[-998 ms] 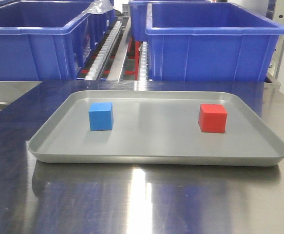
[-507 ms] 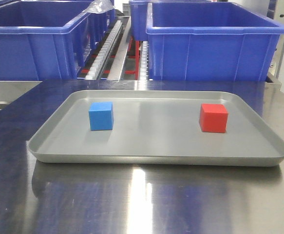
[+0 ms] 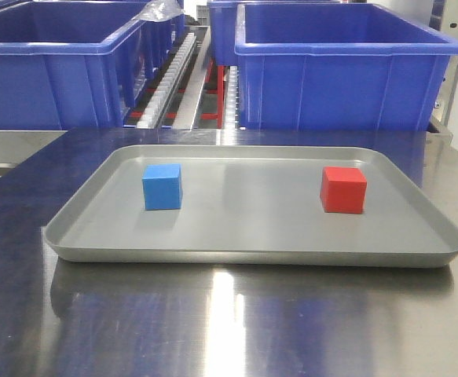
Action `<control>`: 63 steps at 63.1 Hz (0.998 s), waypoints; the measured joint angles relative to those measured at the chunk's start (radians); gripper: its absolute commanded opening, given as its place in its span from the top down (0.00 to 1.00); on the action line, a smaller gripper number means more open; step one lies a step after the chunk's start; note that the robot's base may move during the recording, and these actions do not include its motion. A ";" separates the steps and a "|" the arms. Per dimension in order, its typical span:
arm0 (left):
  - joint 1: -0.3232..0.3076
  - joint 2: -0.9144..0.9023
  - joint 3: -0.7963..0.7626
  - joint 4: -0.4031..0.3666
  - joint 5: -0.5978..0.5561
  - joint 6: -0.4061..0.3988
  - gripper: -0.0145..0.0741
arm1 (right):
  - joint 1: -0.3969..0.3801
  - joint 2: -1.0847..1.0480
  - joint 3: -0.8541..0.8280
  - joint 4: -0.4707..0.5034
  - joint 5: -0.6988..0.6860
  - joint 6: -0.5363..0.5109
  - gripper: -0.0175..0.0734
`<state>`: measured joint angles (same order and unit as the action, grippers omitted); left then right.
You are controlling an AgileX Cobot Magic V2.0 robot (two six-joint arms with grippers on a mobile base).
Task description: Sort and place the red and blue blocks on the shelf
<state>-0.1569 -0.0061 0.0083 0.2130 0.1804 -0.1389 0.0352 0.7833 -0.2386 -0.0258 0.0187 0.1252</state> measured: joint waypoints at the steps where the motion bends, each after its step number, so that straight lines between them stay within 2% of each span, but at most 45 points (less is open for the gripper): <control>1: 0.000 0.000 0.000 0.000 0.000 0.000 0.70 | 0.000 0.011 -0.011 0.002 0.000 0.002 0.74; 20: 0.000 0.000 0.000 0.000 0.000 0.000 0.70 | 0.000 0.151 -0.210 0.008 0.009 0.002 0.74; 36: 0.000 0.000 0.000 0.000 0.000 0.000 0.70 | 0.000 0.208 -0.352 0.026 0.194 0.004 0.72; 40: 0.000 0.000 0.000 0.000 0.000 0.000 0.70 | 0.000 0.217 -0.374 0.026 0.238 0.004 0.65; 49: 0.000 0.000 0.000 0.000 0.000 0.000 0.70 | 0.000 0.232 -0.423 0.026 0.318 0.004 0.27; 52: 0.000 0.000 0.000 0.000 0.000 0.000 0.70 | 0.000 0.234 -0.434 0.026 0.338 0.004 0.18; 55: 0.000 0.000 0.000 0.000 0.000 0.000 0.70 | 0.000 0.236 -0.444 0.026 0.361 0.004 0.15; 63: 0.000 0.000 0.000 0.000 0.000 0.000 0.70 | 0.000 0.236 -0.450 0.026 0.388 0.004 0.15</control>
<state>-0.1569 -0.0061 0.0083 0.2130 0.1804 -0.1389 0.0352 1.0192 -0.6886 0.0000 0.4065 0.1291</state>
